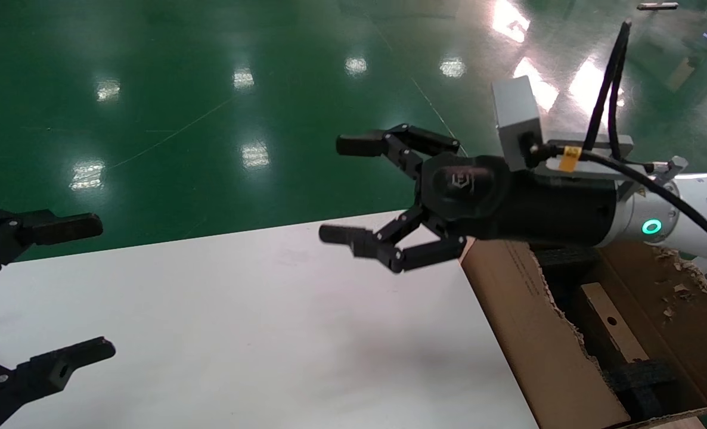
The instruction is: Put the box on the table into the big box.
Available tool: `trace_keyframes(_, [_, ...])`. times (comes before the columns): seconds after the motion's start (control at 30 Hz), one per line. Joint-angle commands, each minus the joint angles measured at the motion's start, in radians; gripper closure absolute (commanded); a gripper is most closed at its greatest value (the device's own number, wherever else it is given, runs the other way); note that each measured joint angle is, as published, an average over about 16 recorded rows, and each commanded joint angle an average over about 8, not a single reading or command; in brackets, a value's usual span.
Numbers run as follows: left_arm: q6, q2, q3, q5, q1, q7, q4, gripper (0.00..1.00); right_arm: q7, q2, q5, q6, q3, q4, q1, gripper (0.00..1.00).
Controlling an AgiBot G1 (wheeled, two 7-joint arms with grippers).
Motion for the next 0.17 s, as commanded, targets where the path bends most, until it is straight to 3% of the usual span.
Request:
trace_keyframes(0.03, [0.000, 0.000, 0.000, 0.000, 0.000, 0.000, 0.000, 0.00, 0.035, 0.005, 0.005, 0.003, 0.029, 0.075, -0.040, 0.00])
trace_keyframes(0.17, [0.000, 0.000, 0.000, 0.000, 0.000, 0.000, 0.000, 0.00, 0.064, 0.010, 0.008, 0.006, 0.054, 0.138, -0.073, 0.00])
